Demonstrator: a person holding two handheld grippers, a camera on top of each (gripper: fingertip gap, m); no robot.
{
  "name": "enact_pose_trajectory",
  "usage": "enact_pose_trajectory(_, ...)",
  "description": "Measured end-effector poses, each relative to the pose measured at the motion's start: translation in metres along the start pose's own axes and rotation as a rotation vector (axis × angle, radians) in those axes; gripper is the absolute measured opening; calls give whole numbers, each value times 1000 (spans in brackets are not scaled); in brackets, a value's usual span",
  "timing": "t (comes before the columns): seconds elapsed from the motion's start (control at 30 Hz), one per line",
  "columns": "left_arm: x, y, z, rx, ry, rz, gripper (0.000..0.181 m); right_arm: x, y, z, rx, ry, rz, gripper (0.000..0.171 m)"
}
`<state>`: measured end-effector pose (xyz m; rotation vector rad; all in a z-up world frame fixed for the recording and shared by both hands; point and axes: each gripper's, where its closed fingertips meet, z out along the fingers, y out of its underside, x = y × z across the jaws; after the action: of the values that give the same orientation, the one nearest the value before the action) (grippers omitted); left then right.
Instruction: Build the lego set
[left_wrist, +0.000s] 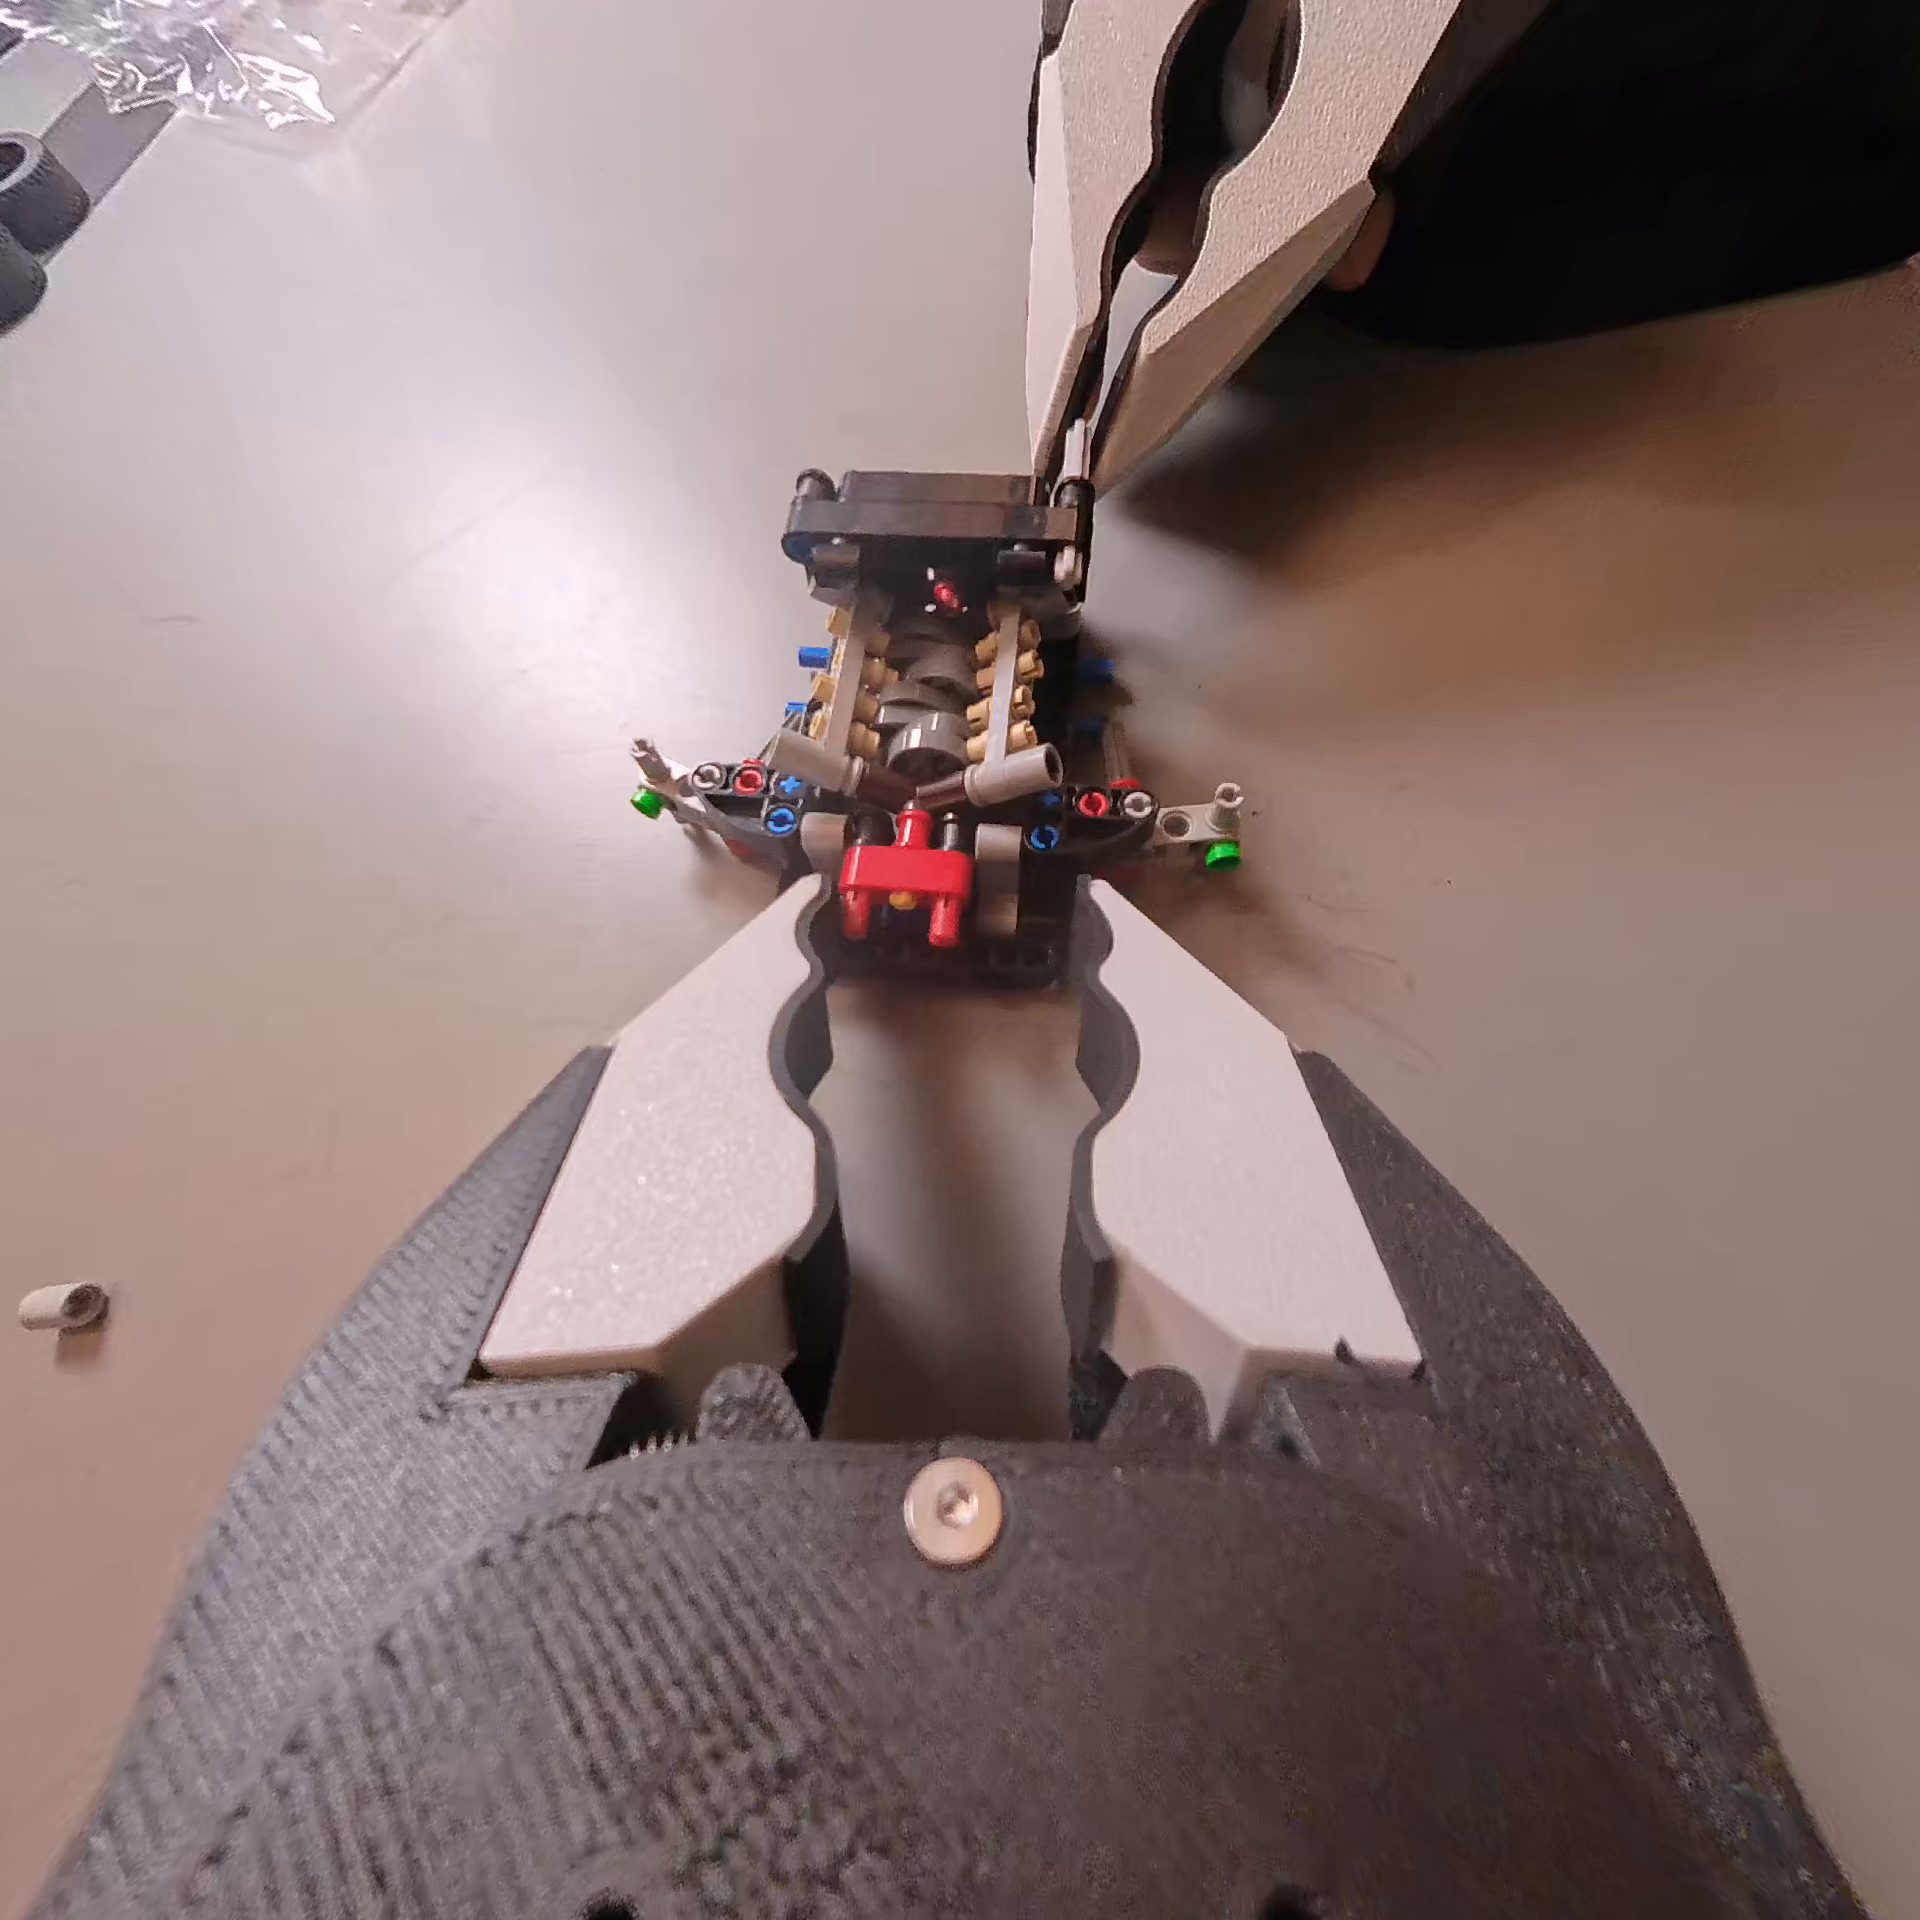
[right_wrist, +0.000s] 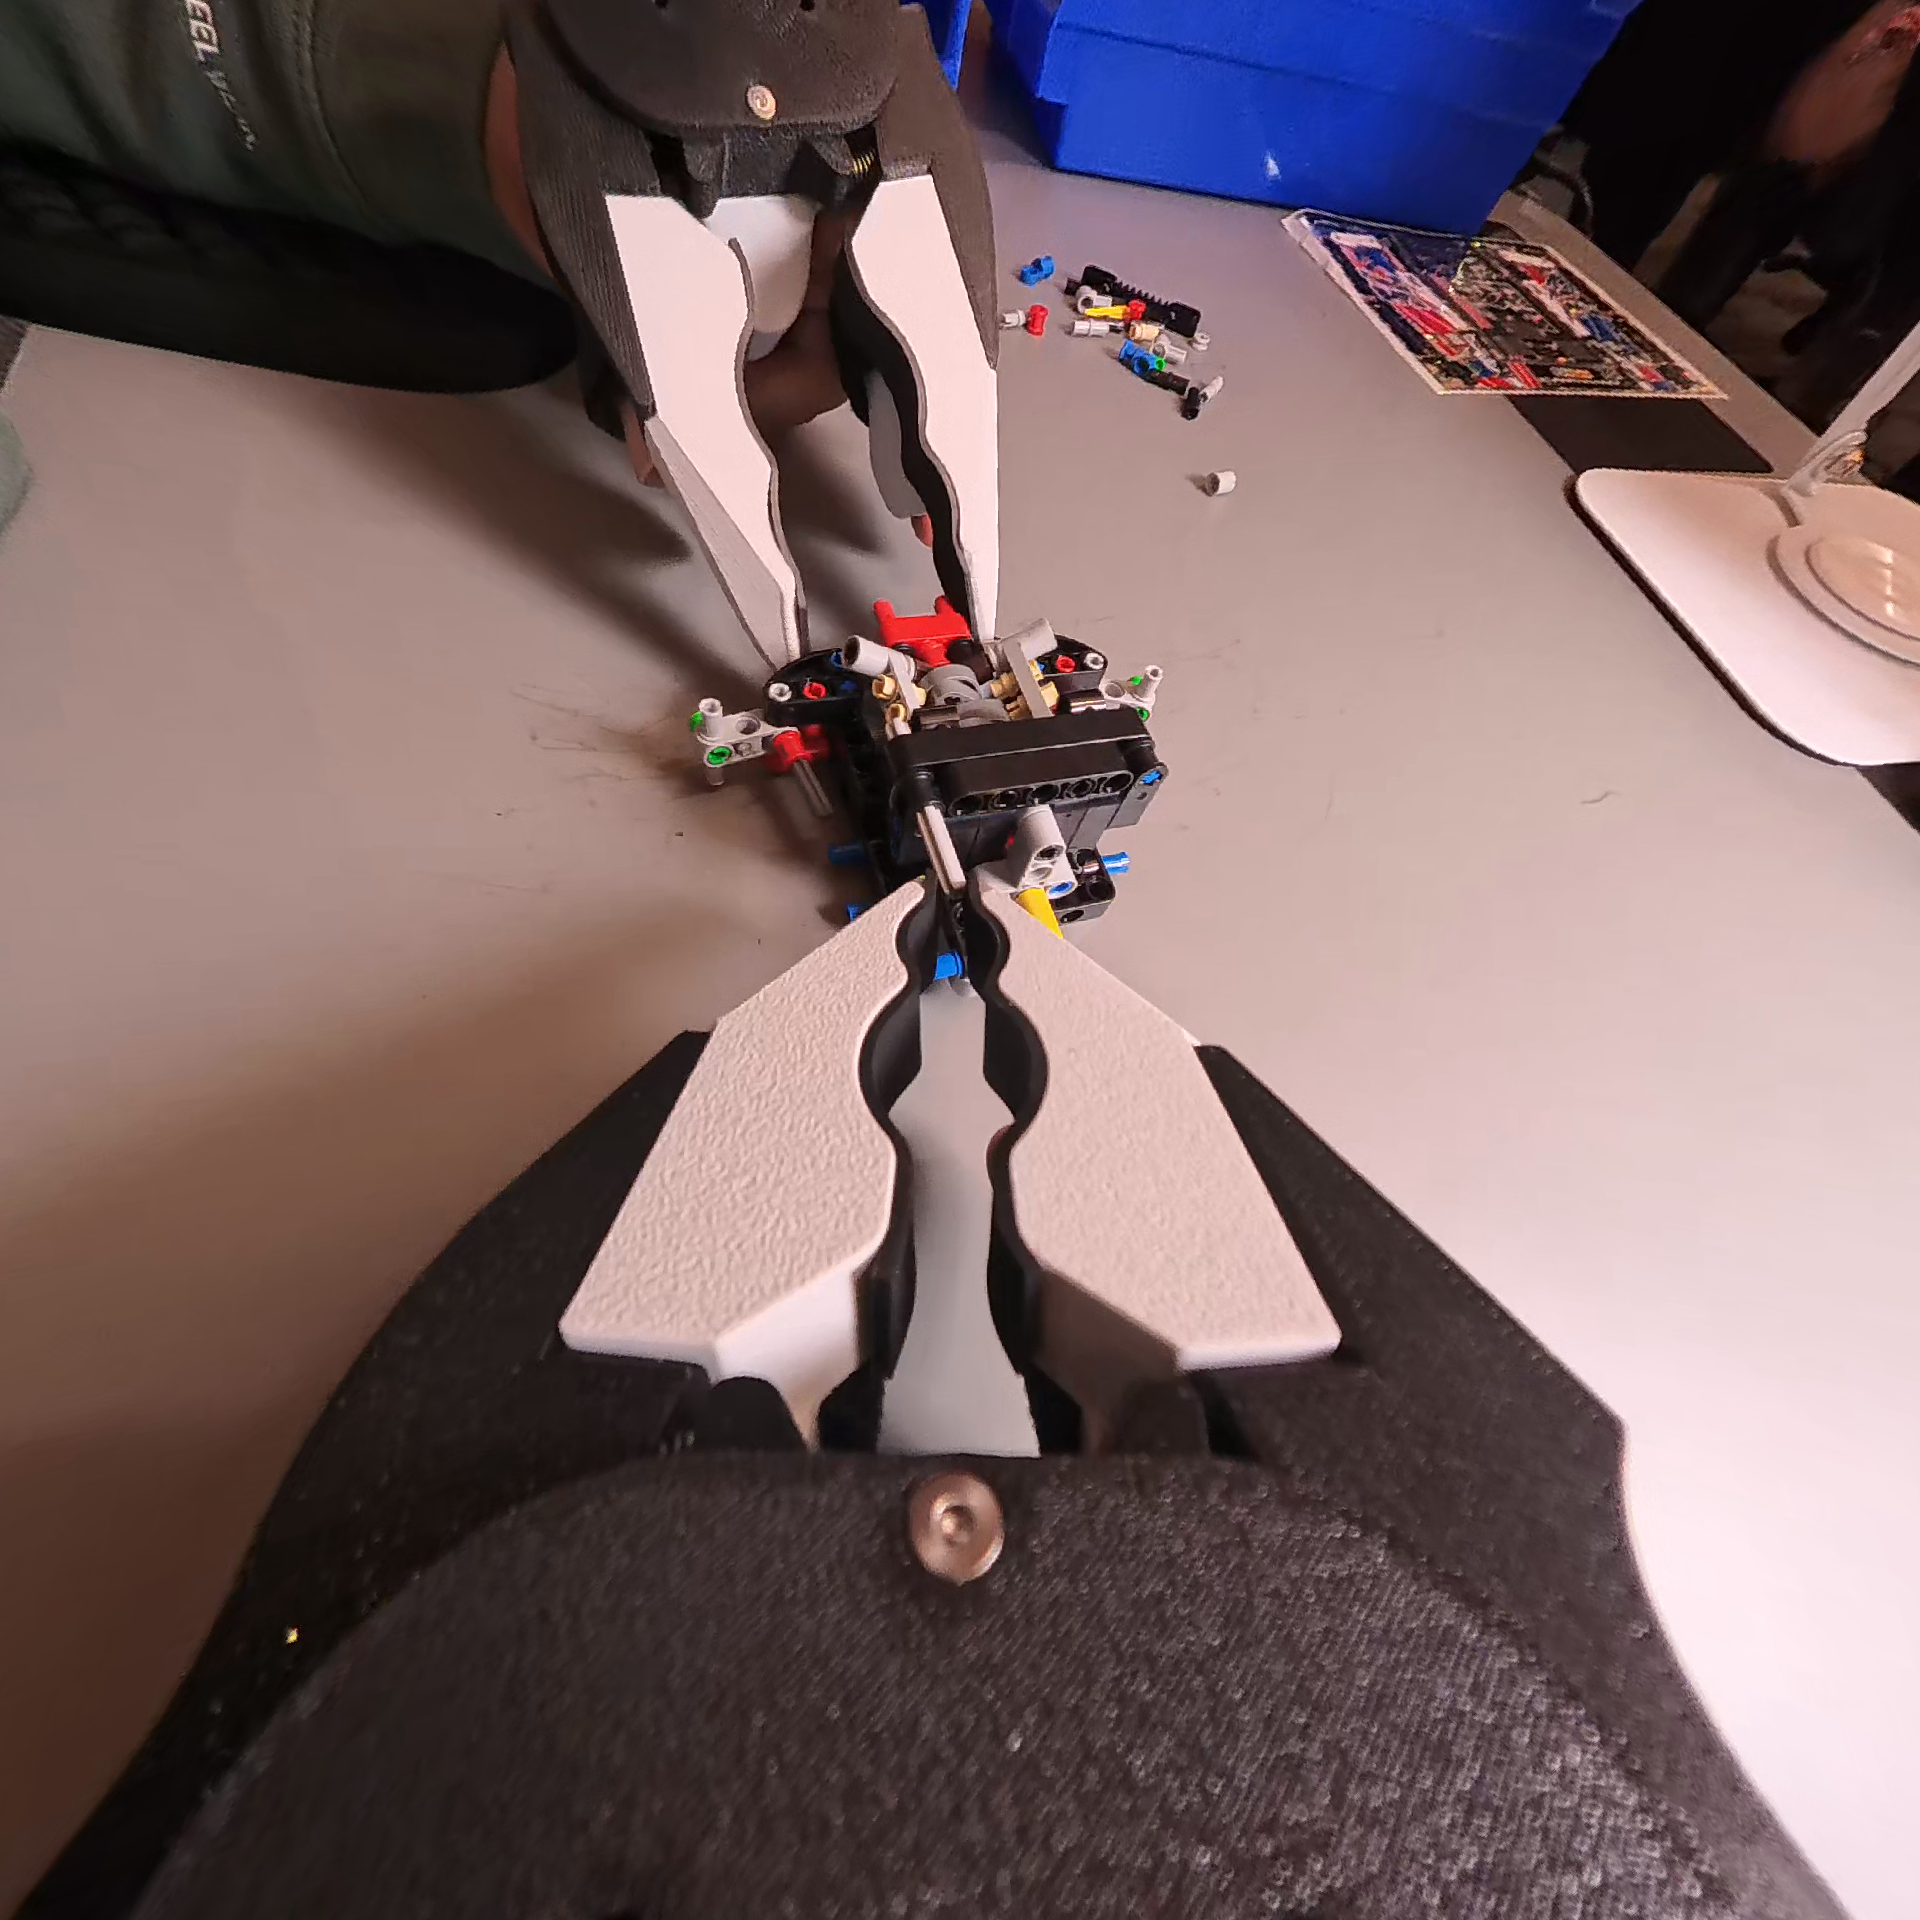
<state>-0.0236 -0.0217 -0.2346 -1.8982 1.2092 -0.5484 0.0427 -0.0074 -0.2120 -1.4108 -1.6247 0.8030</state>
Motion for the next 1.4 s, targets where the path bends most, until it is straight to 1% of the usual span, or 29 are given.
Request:
enact_pose_trajectory(0.17,2,-5,-4,40,20,-18,55,-1,-1,2,1,9,-21,3)
enact_pose_trajectory(0.33,2,-18,-6,106,37,-117,82,-3,-3,4,3,17,-39,3)
enact_pose_trajectory(0.47,1,-18,5,62,1,-133,100,-6,-5,7,5,14,-52,3)
enact_pose_trajectory(0.6,1,-7,10,-8,-21,-102,92,-8,-5,7,7,12,-60,3)
enact_pose_trajectory(0.8,-9,8,-3,-54,-52,-62,74,-7,-4,5,5,16,-59,2)
enact_pose_trajectory(0.93,-18,14,-11,-73,-80,-44,68,-7,-3,4,4,14,-60,2)
enact_pose_trajectory(1.13,-22,1,-23,17,-72,-73,69,-6,-3,3,2,18,-62,2)
enact_pose_trajectory(1.27,-17,-7,-21,50,-75,-52,68,-6,-3,4,1,23,-63,2)
enact_pose_trajectory(1.33,-14,-8,-16,45,-85,-17,65,-6,-4,5,1,26,-66,2)
enact_pose_trajectory(1.4,-11,-13,-12,51,-107,28,55,-7,-4,5,1,28,-69,2)
